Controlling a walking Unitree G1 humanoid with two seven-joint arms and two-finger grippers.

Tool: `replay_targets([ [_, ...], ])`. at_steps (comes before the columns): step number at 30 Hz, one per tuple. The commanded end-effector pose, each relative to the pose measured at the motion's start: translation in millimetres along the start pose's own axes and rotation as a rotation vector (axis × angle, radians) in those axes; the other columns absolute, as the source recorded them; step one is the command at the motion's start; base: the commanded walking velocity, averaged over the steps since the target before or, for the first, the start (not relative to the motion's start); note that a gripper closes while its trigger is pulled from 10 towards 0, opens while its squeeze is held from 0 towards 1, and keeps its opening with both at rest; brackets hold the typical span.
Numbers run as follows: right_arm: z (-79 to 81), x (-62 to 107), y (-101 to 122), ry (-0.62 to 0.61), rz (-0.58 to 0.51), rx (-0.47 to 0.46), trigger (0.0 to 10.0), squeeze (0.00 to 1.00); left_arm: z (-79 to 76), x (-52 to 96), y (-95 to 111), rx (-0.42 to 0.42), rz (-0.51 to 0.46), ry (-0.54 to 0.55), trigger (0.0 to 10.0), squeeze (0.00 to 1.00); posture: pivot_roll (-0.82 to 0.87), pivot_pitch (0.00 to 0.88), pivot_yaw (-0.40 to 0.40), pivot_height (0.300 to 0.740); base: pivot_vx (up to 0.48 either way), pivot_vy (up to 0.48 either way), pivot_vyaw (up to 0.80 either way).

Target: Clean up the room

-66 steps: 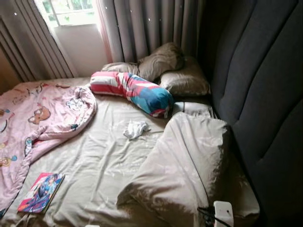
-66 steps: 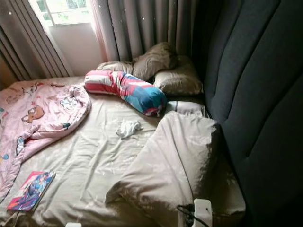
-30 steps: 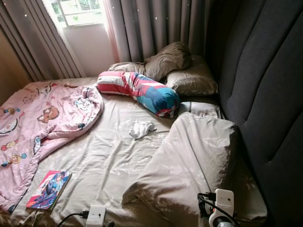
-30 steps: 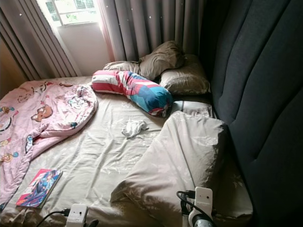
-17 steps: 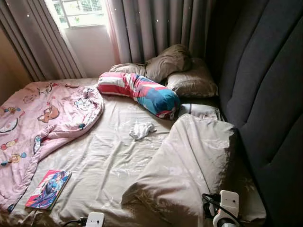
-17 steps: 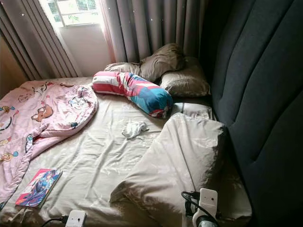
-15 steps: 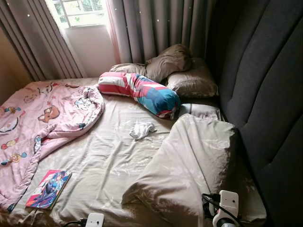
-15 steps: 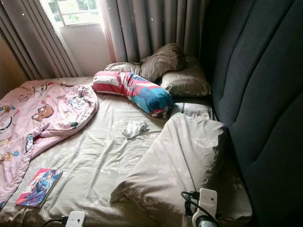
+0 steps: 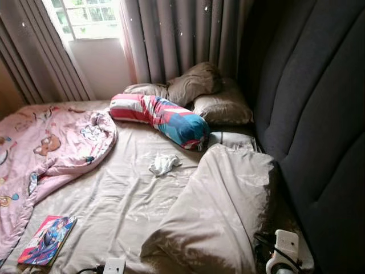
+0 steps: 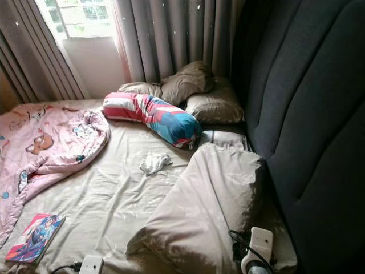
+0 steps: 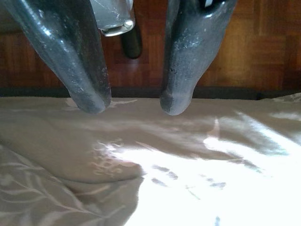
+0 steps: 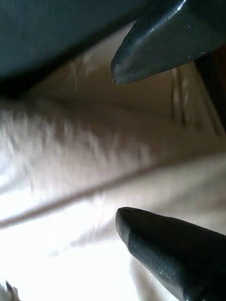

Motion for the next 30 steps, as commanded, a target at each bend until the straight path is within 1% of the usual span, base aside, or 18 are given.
replay_targets([
  [1,11.3,0.3,-0.6,0.029,0.004,0.000,10.0,0.00,4.4,2.2,-8.7,0.018,0.026,0.019,10.0,0.00,-0.04,0.004,0.052,0.740,0.259,0.000,0.00],
  [5,16.7,0.0,0.4,0.045,0.004,0.005,10.0,0.00,5.3,3.1,-11.6,0.020,0.032,0.023,10.0,0.00,-0.04,0.006,0.051,0.740,0.259,0.000,0.00],
  [10,18.0,-0.1,0.8,0.050,0.004,0.006,10.0,0.00,7.9,4.2,-13.9,0.022,0.037,0.029,10.0,0.00,-0.03,0.008,0.051,0.740,0.258,0.000,0.00],
  [20,26.8,1.3,-2.9,0.087,0.018,0.005,10.0,0.00,10.2,5.4,-16.4,0.027,0.040,0.034,10.0,0.00,-0.03,0.014,0.056,0.740,0.000,0.000,0.00],
  [24,30.1,4.2,-14.4,0.104,0.064,0.008,10.0,0.00,10.3,5.7,-17.6,0.023,0.044,0.031,10.0,0.00,-0.04,0.017,0.062,0.740,0.000,0.000,0.00],
  [26,30.1,4.4,-14.8,0.103,0.065,0.007,10.0,0.00,10.4,5.8,-17.8,0.022,0.045,0.030,10.0,0.00,-0.03,0.018,0.063,0.740,0.000,0.000,0.00],
  [30,30.7,5.2,-17.1,0.102,0.073,-0.033,10.0,0.00,11.5,6.4,-19.5,0.015,0.051,0.030,10.0,0.00,-0.04,0.022,0.066,0.740,0.000,0.000,0.00],
])
Point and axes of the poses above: a point about 5 cm out from each wrist's last joint towards the gripper, its own x axis pointing back from the gripper into the wrist, its own y axis along the axis of the wrist's last joint, z = x × y, the point moved 6 cm from there along -x, pointing out of the wrist towards the gripper, and after that the axes turned 6 degrees about x, right-handed, at the moved point
